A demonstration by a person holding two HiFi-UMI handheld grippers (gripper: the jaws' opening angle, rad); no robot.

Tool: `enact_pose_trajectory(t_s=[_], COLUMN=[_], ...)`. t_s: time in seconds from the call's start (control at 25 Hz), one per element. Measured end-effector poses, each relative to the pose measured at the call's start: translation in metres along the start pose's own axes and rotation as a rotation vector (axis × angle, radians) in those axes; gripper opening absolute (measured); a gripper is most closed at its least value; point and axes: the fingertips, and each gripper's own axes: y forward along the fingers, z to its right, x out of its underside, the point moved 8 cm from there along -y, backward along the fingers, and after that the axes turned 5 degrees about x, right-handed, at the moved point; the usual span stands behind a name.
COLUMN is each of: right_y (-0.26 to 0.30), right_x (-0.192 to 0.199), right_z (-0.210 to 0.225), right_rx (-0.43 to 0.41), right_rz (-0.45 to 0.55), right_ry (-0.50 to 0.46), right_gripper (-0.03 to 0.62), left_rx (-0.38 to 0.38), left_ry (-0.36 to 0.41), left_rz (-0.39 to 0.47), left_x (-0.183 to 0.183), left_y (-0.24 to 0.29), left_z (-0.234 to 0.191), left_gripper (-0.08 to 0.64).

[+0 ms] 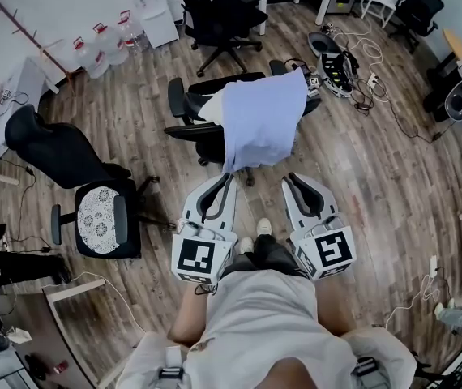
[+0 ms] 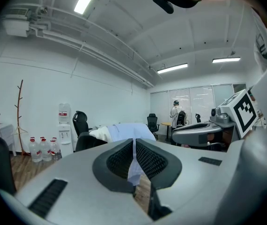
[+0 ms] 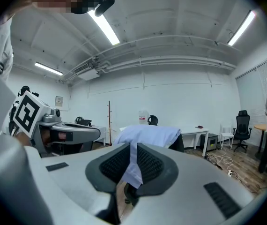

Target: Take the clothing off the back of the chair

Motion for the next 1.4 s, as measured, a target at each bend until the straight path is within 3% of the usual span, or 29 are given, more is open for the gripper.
enact_pose_trajectory(t_s=[0.2,1.4], right_y=[0.008,0.039], right_x=[0.002,0.014], right_z=[0.009,0.033], right_rx=[-0.012,-0.032], right_rz=[-0.01,-0.066], right_ry=[-0.001,0.027], right_gripper=[0.095,0.181], left_rx=[-0.015,-0.054], left_ry=[-0.002,-0.023], left_rz=[-0.009,-0.082], left_x=[0.0,0.013], left_y=[0.009,0.037], left_z=[-0.002,-0.019], left_gripper=[0.018,0.164])
